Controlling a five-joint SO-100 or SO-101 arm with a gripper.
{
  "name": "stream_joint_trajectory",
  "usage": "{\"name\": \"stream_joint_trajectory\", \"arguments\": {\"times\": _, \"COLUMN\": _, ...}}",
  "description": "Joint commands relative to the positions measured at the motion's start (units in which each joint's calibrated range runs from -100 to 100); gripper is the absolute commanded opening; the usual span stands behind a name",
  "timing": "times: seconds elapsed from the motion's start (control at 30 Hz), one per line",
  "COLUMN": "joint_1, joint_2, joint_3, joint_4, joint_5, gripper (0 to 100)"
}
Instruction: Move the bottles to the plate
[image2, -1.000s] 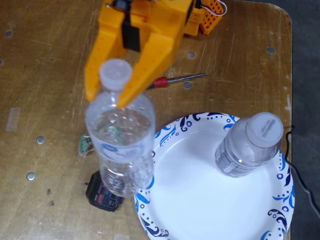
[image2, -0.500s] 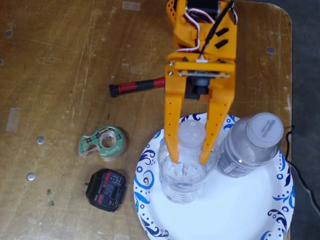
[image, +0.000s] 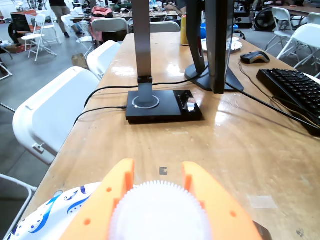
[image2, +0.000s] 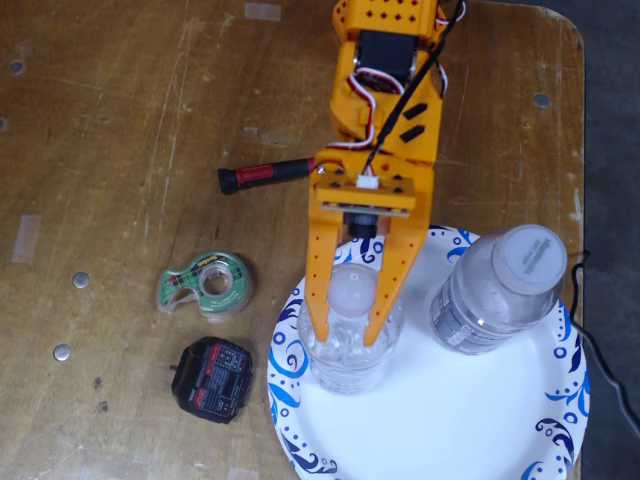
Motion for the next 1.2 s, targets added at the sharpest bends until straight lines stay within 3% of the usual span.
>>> {"name": "stream_joint_trajectory", "arguments": {"times": 0.0, "joint_1": -0.77, "joint_2": -0.74, "joint_3": 0.68, "joint_4": -1.19, "joint_5": -0.2, "gripper": 1}}
{"name": "stream_joint_trajectory", "arguments": {"times": 0.9, "joint_1": -2.49, "joint_2": -0.23, "joint_3": 3.21, "joint_4": -1.19, "joint_5": -0.31, "gripper": 2}}
{"name": "stream_joint_trajectory", "arguments": {"times": 0.97, "joint_1": -3.68, "joint_2": -0.74, "joint_3": 2.93, "joint_4": -1.19, "joint_5": -0.31, "gripper": 8}}
{"name": "stream_joint_trajectory", "arguments": {"times": 1.17, "joint_1": -5.73, "joint_2": -3.52, "joint_3": 2.66, "joint_4": -3.45, "joint_5": -0.31, "gripper": 39}}
